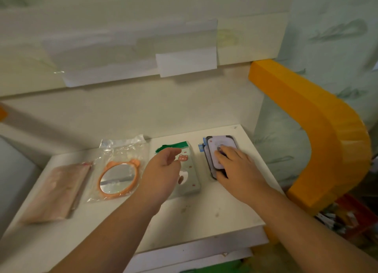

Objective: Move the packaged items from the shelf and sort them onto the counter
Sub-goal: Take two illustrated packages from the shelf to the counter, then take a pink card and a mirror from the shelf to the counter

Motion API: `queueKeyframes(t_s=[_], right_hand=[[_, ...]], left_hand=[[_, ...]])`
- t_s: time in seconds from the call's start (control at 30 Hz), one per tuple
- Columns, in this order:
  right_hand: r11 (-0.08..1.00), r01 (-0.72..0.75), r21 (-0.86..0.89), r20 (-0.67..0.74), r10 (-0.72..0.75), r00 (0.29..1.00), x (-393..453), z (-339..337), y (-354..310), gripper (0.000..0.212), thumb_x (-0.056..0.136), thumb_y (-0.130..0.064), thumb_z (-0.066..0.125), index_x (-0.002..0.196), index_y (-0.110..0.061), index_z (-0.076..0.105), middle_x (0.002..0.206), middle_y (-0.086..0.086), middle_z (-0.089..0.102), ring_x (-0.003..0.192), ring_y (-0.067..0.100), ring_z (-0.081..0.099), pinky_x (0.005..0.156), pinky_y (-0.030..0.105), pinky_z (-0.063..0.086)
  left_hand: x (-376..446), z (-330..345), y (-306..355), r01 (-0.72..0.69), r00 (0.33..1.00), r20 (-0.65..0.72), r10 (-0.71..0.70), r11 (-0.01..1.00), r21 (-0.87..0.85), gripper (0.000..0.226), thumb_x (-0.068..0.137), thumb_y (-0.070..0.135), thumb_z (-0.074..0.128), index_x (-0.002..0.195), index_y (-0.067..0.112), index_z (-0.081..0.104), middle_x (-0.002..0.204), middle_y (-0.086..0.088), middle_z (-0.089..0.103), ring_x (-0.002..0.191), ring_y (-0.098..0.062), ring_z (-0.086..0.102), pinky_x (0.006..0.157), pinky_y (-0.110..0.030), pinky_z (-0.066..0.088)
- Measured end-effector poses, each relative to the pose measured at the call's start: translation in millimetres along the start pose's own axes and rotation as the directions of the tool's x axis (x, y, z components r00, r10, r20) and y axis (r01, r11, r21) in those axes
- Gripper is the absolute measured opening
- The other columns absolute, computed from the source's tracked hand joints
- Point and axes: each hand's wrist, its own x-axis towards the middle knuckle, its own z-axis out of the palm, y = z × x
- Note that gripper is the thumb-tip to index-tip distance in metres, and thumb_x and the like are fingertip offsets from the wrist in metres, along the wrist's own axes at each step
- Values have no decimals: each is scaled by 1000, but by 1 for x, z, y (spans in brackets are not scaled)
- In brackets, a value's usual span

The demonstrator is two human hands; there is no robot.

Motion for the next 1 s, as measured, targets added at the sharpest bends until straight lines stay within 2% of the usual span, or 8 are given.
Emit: queueKeyframes(t_s=[0.17, 0.33, 0.5, 0.67, 0.77, 0.83, 0.9, 1.0], right_hand=[[999, 45, 9, 24, -45, 999, -7, -3, -2, 59, 88, -47, 54, 141, -20, 49, 151, -3, 41, 138, 20, 36, 116, 36, 26], [998, 45, 48, 86, -49, 995, -8, -7, 0, 73, 84, -61, 46, 147, -24, 41, 158, -8, 29, 145, 14, 23, 120, 34, 18], [993, -5, 117, 35, 1, 999, -6, -14, -10, 69, 85, -58, 51, 146, -26, 42, 155, -9, 32, 141, 16, 30, 120, 39, 22], [951, 23, 307, -135, 20, 991, -3, -43, -51, 42, 89, -42, 56, 127, -25, 55, 128, -13, 51, 116, 11, 49, 103, 36, 44], [947, 71, 314, -178, -15, 984, -6, -56, -83, 39, 87, -47, 53, 120, -27, 58, 121, -16, 54, 109, 4, 49, 102, 33, 43], [943, 83, 321, -177, -26, 984, -11, -62, -106, 34, 86, -42, 63, 118, -30, 59, 122, -19, 52, 104, -6, 43, 97, 19, 38], [943, 90, 320, -161, -40, 986, -16, -66, -132, 32, 86, -39, 67, 116, -32, 59, 119, -22, 50, 103, -11, 44, 89, 9, 34], [923, 120, 366, -149, -69, 986, -18, -71, -182, 33, 85, -38, 66, 117, -33, 59, 117, -20, 51, 108, 2, 51, 92, 20, 41]], left_hand=[[2, -8, -5, -1, 1000, -8, 1, 999, 34, 37, 98, 10, 46, 128, 26, 61, 111, 21, 61, 77, -3, 62, 64, -24, 54], [2, -14, -10, -43, 999, -7, 44, 998, 51, 38, 97, 6, 46, 128, 22, 61, 123, 7, 62, 94, -3, 60, 47, -3, 42], [-2, -24, -17, -161, 987, 27, 159, 957, 240, 39, 97, 14, 49, 132, 29, 55, 125, 10, 57, 76, 16, 59, 63, -14, 51], [-7, -53, -28, -342, 931, 88, 354, 764, 548, 46, 93, 20, 56, 139, 26, 51, 143, 12, 48, 126, -10, 49, 97, -12, 28], [-13, -81, -35, -332, 923, 60, 379, 711, 620, 47, 93, 24, 56, 139, 28, 50, 144, 15, 48, 130, -8, 44, 99, -8, 25], [-21, -104, -41, -353, 906, 57, 419, 675, 648, 47, 91, 22, 58, 137, 25, 53, 142, 11, 51, 131, -11, 45, 105, -17, 29], [-34, -130, -45, -362, 886, 40, 461, 637, 681, 46, 88, 22, 62, 134, 23, 56, 139, 7, 55, 128, -12, 46, 100, -12, 24], [-61, -176, -46, -374, 857, 7, 516, 611, 698, 49, 89, 27, 62, 137, 26, 53, 142, 8, 51, 131, -10, 42, 104, -18, 29]])
